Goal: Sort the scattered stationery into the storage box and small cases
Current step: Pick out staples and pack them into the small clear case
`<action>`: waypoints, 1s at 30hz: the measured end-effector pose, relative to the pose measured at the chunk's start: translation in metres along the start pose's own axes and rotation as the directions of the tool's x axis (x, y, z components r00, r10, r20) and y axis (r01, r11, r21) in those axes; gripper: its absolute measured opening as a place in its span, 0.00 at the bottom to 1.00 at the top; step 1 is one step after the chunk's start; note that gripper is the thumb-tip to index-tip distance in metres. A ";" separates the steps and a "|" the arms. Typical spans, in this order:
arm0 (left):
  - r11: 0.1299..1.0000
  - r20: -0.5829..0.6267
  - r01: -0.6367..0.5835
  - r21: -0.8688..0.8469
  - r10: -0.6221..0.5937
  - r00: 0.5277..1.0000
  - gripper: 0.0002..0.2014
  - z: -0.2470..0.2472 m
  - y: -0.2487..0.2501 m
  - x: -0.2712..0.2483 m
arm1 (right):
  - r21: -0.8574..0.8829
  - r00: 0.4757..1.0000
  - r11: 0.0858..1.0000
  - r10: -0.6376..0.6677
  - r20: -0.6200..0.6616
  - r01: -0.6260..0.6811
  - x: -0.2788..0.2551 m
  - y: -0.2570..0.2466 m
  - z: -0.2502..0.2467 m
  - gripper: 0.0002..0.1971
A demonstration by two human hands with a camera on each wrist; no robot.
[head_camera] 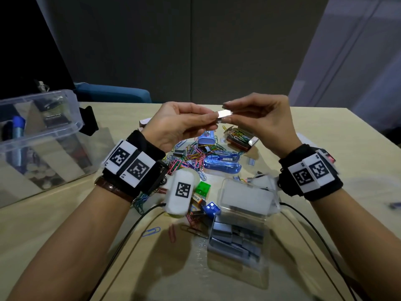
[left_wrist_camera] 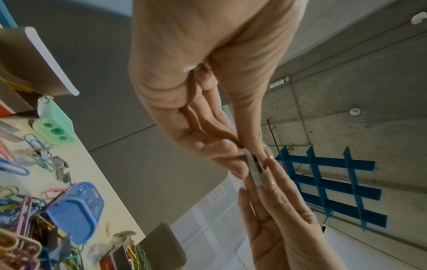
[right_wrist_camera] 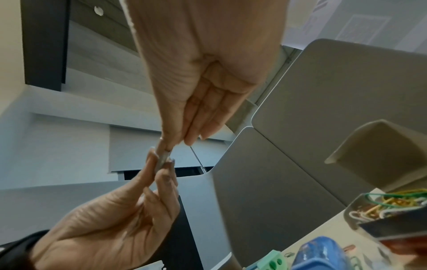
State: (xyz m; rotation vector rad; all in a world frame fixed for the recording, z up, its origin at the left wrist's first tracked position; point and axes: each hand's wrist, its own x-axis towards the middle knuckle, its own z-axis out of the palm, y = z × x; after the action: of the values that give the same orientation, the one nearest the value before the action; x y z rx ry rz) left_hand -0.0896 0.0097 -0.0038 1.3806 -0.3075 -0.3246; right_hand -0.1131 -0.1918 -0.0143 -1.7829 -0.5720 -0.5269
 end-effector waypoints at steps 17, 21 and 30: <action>0.967 -0.041 0.093 -0.239 -0.106 0.994 0.06 0.009 0.000 -0.003 | -0.076 0.992 0.996 0.051 0.117 -0.042 -0.002 -0.004 -0.008 0.17; 0.970 -0.011 0.108 -0.220 -0.113 0.994 0.06 0.005 0.003 -0.005 | -0.111 0.988 0.993 0.056 0.144 -0.040 -0.001 -0.006 -0.010 0.16; 0.984 -0.022 0.098 -0.152 -0.103 0.994 0.13 0.005 0.001 -0.005 | -0.379 0.976 0.918 -0.037 0.215 0.118 0.001 -0.010 -0.010 0.16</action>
State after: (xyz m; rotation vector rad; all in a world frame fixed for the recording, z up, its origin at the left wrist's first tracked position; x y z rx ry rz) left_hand -0.0965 0.0071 -0.0018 1.2532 -0.1854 -0.4027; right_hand -0.1192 -0.1993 -0.0041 -2.2196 -0.7203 -0.5440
